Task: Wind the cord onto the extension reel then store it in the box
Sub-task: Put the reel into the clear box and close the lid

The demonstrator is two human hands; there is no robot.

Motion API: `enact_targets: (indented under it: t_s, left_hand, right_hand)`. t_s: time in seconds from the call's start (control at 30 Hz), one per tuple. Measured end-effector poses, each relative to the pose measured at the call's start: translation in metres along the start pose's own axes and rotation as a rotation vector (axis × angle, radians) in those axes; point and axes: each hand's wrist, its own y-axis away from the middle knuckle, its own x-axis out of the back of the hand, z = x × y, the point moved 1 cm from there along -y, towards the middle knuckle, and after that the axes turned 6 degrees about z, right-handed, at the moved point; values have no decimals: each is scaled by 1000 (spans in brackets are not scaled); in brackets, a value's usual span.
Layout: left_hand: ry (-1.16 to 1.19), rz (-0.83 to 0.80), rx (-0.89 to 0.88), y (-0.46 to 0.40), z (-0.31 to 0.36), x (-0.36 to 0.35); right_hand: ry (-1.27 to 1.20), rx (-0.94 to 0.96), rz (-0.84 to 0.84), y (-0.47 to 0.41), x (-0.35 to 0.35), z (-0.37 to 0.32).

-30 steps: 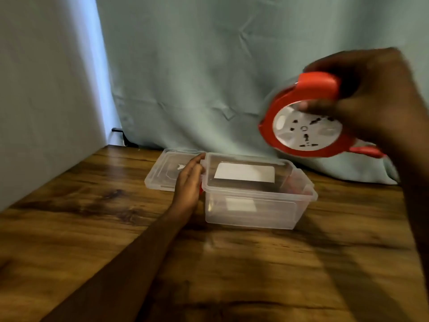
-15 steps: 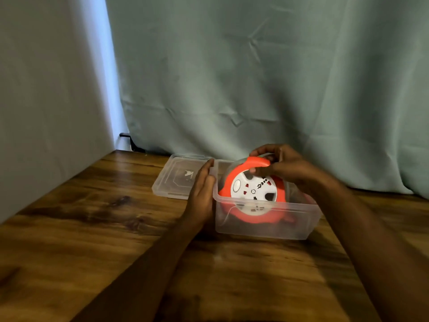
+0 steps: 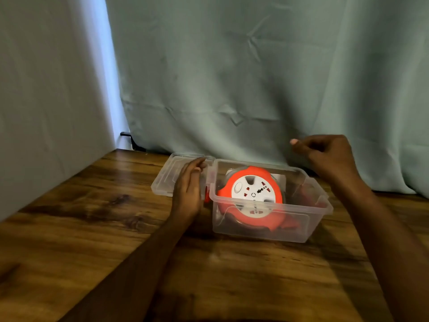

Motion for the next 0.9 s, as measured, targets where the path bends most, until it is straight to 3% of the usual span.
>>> enact_targets:
  t_s: [0.07, 0.17, 0.3, 0.43, 0.57, 0.73, 0.83, 0.9]
  left_hand:
    - [-370, 22, -70, -7, -7, 13]
    - [-845, -109, -49, -9, -15, 19]
    - [-908, -133, -85, -7, -10, 18]
    - [-926, -101, -259, -10, -6, 29]
    - [-751, 143, -484, -21, 12, 38]
    - [-211, 388, -484, -26, 92, 53]
    - [140, 294, -555, -14, 144, 53]
    - [408, 196, -485, -14, 163, 49]
  right_hand:
    - [-159, -155, -14, 9, 4, 22]
    - [-410, -365, -75, 21, -3, 46]
    - [-401, -320, -110, 25, -8, 50]
    - [-337, -250, -155, 29, -8, 50]
    - [-316, -208, -168, 29, -6, 46]
    - [-268, -156, -54, 30, -4, 45]
    - [-326, -61, 62, 34, 2, 36]
    - [-384, -17, 106, 35, 6, 34]
